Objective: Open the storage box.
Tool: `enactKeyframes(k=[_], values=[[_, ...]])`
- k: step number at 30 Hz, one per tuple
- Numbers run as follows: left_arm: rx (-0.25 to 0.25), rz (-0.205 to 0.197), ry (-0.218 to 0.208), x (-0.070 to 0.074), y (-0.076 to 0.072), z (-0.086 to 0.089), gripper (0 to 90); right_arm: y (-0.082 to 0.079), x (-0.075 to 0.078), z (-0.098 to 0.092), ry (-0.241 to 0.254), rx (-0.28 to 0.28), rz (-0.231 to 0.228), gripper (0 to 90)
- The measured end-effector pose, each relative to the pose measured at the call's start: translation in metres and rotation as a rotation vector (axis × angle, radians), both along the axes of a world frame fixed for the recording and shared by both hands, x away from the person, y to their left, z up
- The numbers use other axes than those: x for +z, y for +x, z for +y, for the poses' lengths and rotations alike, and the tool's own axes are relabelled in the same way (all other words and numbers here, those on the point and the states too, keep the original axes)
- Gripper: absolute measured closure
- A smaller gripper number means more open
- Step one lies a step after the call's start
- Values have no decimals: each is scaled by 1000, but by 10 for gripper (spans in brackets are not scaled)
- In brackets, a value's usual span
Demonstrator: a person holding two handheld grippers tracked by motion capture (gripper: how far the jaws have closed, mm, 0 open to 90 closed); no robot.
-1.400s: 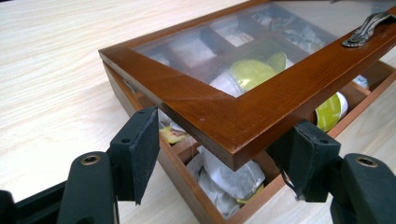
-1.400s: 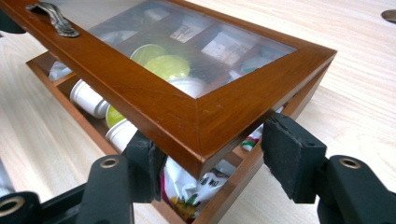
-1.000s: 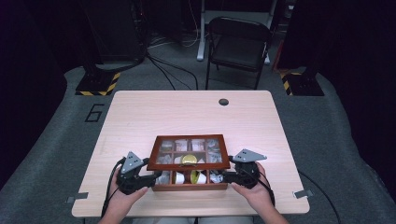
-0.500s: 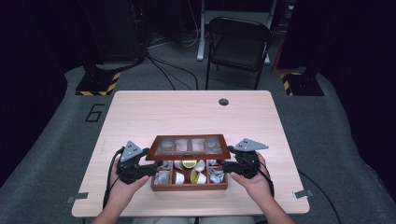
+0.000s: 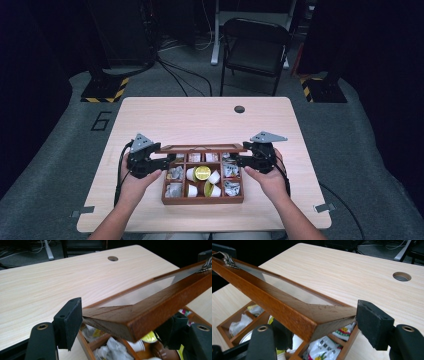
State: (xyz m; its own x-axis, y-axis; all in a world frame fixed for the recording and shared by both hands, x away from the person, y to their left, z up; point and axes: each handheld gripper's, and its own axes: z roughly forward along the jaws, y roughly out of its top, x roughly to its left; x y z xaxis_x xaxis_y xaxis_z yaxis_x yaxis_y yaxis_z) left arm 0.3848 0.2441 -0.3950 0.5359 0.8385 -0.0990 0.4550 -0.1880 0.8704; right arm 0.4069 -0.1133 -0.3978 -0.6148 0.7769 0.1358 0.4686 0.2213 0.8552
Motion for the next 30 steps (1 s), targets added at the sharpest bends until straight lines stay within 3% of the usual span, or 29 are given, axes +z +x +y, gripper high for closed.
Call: enactKeyframes(k=[16, 22, 30], values=[[17, -7, -20, 19, 36, -6, 293, 35, 22, 11, -4, 1, 3, 340], [26, -3, -42, 24, 48, -5, 294, 47, 27, 11, 26, -14, 23, 341], [32, -6, -87, 24, 66, -3, 301, 63, 30, 11, 62, -16, 9, 345]])
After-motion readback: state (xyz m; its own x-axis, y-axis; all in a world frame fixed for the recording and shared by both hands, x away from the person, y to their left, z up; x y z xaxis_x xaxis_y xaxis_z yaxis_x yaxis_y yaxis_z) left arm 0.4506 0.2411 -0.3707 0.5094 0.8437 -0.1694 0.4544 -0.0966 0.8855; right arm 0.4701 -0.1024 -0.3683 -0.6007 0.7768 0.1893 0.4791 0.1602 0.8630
